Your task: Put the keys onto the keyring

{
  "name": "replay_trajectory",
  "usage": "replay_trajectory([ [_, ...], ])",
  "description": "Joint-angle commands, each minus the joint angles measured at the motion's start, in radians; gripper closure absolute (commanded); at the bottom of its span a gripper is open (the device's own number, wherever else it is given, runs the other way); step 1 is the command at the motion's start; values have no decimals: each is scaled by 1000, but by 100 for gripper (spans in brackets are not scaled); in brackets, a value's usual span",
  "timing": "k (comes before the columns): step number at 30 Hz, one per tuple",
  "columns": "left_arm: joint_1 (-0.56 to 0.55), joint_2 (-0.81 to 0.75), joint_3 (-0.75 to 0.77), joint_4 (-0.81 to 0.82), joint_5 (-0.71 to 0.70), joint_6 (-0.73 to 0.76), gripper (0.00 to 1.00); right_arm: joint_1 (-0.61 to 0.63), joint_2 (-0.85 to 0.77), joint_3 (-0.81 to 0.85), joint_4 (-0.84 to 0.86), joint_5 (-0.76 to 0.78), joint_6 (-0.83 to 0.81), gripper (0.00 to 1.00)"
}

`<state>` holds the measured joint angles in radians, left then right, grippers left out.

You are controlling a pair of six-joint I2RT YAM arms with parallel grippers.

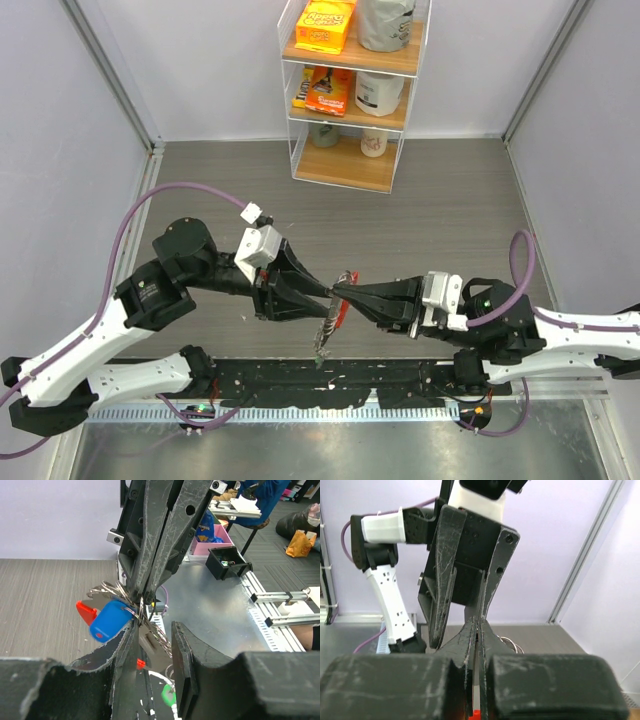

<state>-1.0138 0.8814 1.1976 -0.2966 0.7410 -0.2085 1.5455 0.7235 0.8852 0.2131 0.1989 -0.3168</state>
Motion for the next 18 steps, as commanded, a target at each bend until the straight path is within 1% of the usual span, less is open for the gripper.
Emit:
replay_trajectory([
  [1, 0, -2, 0, 57, 17, -25, 63, -1, -15, -15, 311, 33, -82, 94],
  [10, 0, -4, 2, 80, 14, -37, 64, 1, -16, -69, 483, -1, -151, 94],
  [16, -2, -7, 13, 108, 15, -54, 64, -2, 1, -144, 695, -64, -217, 94],
  [18, -3, -12, 23, 113, 9, -63, 64, -5, 11, -149, 736, -82, -228, 95],
])
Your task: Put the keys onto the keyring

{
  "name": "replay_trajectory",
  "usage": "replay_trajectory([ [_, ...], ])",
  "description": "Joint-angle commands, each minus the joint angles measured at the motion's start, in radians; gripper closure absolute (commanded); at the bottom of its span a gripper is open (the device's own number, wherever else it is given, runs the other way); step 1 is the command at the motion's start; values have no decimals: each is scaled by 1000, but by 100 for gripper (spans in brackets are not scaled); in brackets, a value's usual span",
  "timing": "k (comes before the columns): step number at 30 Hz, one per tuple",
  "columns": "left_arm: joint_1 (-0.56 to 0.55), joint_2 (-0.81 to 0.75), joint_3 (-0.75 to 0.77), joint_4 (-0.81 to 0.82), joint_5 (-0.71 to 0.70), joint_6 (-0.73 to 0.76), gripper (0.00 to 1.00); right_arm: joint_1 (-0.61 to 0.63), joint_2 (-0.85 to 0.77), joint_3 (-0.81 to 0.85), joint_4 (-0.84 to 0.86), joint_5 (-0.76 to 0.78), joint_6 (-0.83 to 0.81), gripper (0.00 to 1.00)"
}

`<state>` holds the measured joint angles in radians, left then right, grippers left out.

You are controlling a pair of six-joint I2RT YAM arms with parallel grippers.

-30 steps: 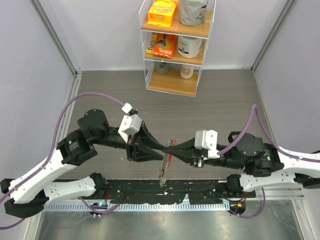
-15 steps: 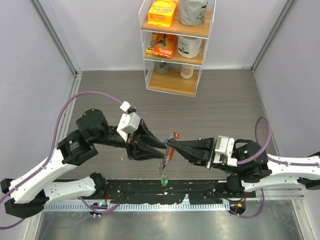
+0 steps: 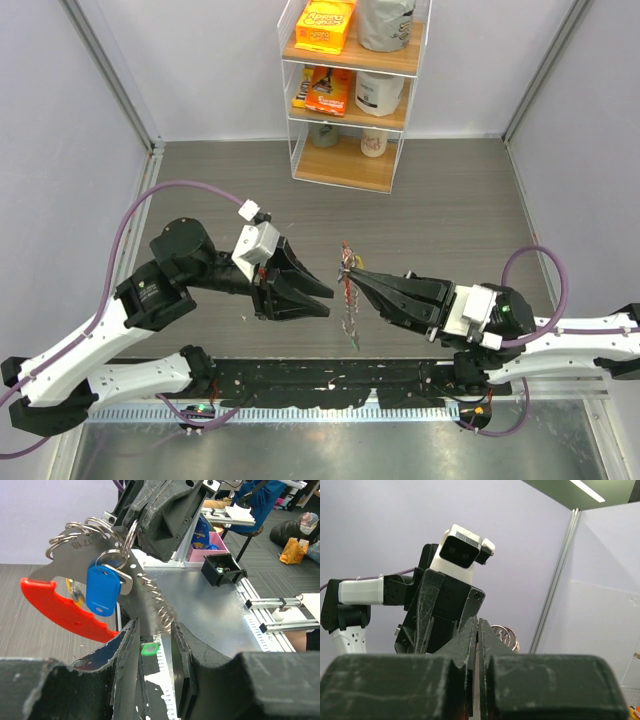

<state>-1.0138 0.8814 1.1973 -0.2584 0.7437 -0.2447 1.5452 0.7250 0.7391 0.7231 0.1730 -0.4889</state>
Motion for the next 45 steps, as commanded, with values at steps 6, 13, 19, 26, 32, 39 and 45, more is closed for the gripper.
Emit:
replay_trajectory([
  [6, -2, -28, 61, 97, -10, -39, 63, -16, 36, -35, 340, -104, -66, 94],
  [13, -2, -65, 71, 148, -55, -34, 62, -22, 37, -43, 358, -132, -65, 94],
  [19, 0, -61, 80, 240, -40, -44, 60, -26, 45, -30, 351, -150, -56, 94],
  [26, -3, -27, 82, 327, -17, -56, 55, -28, 48, -18, 340, -194, -25, 94],
  [32, -2, 2, 88, 346, -6, -59, 53, -30, 48, -7, 328, -213, -13, 95],
  [39, -2, 42, 87, 404, 23, -99, 52, -30, 48, -3, 331, -230, 3, 94],
  [45, -2, 56, 70, 450, 40, -126, 52, -31, 51, 6, 320, -230, 4, 94],
])
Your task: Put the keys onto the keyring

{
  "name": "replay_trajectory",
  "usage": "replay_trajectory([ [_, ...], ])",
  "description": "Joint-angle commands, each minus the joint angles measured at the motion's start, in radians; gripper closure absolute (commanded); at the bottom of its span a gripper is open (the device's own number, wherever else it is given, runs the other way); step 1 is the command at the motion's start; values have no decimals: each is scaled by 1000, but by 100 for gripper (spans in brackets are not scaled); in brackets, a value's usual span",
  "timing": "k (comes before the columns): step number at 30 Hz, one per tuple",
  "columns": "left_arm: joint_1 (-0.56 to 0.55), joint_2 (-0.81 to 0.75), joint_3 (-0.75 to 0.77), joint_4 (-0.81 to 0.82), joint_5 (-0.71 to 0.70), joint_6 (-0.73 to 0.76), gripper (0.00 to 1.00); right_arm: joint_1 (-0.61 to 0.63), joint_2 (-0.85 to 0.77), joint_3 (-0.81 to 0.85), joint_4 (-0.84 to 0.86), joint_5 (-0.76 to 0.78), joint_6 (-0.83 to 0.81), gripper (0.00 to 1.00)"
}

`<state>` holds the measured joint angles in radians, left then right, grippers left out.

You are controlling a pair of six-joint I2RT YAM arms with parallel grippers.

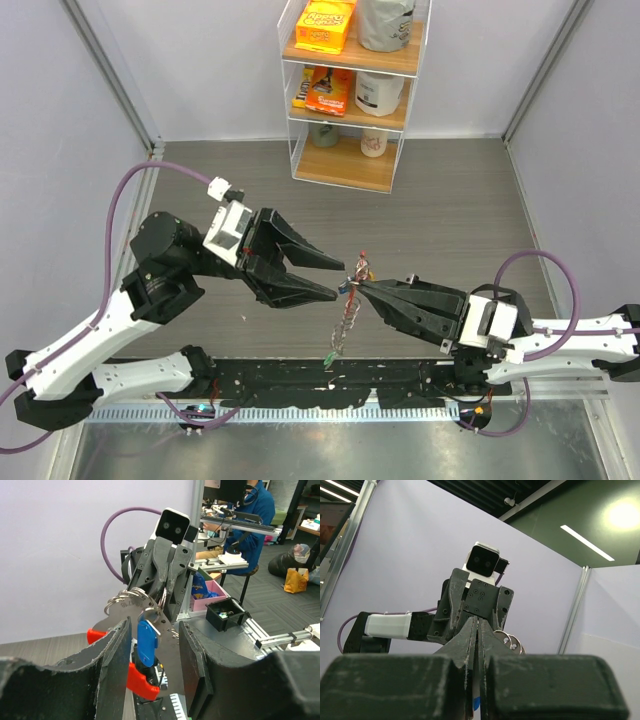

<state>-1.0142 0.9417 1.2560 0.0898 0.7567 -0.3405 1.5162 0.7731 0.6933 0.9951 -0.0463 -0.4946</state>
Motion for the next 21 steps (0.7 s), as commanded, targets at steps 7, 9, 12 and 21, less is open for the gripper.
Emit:
replay_trajectory([
  [7, -1, 12, 0, 162, 53, -86, 52, -8, 20, 61, 56, -9, 11, 95],
  [9, -3, 16, -6, 179, 61, -98, 52, -10, 22, 60, 60, -6, 10, 94],
  [12, -1, 14, -13, 180, 62, -103, 52, -13, 22, 63, 62, -7, 10, 94],
  [21, -3, -6, -46, 166, 55, -94, 53, -14, 9, 61, 53, -10, 4, 94],
])
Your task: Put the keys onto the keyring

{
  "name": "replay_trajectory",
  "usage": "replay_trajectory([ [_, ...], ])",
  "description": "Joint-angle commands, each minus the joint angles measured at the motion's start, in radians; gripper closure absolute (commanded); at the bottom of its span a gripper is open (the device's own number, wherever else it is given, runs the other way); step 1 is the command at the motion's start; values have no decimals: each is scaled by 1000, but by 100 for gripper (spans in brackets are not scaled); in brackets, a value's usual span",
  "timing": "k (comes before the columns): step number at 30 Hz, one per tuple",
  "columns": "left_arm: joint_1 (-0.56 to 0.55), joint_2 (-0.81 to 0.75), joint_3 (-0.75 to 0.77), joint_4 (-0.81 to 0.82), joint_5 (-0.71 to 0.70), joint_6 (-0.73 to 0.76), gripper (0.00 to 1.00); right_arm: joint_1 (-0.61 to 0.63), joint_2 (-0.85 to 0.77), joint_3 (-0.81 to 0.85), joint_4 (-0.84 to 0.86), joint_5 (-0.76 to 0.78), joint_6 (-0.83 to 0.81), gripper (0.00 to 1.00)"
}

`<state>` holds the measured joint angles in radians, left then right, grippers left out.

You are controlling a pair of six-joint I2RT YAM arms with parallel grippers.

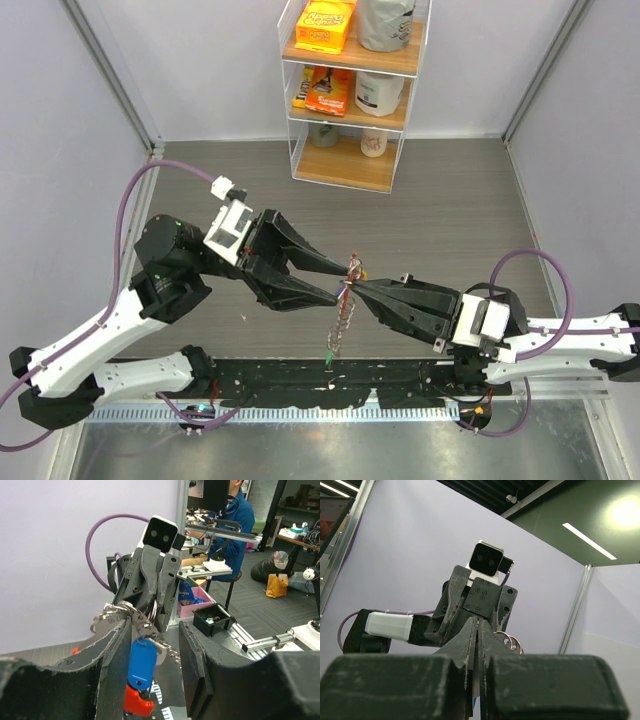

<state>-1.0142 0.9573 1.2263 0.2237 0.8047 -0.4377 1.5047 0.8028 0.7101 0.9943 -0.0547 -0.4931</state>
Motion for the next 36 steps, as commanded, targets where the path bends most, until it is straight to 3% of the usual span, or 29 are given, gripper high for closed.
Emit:
replay_trajectory([
  [1, 0, -28, -20, 26, -1, 10, 53, -3, -22, 43, 52, 0, 2, 94],
  [15, -1, -15, -16, 42, 13, 4, 53, -9, -20, 43, 53, 6, -2, 94],
  [20, -1, -49, -21, -62, -47, 80, 52, -14, -24, 57, 11, 35, -7, 95],
  [24, 0, -100, -27, -188, -143, 155, 50, -15, -27, 72, -69, 123, -6, 94],
  [29, -1, -178, -36, -397, -365, 252, 47, -21, -54, 74, -178, 219, 2, 95],
  [36, 0, -245, -74, -538, -598, 304, 46, -44, -105, -20, -341, 372, 83, 94],
])
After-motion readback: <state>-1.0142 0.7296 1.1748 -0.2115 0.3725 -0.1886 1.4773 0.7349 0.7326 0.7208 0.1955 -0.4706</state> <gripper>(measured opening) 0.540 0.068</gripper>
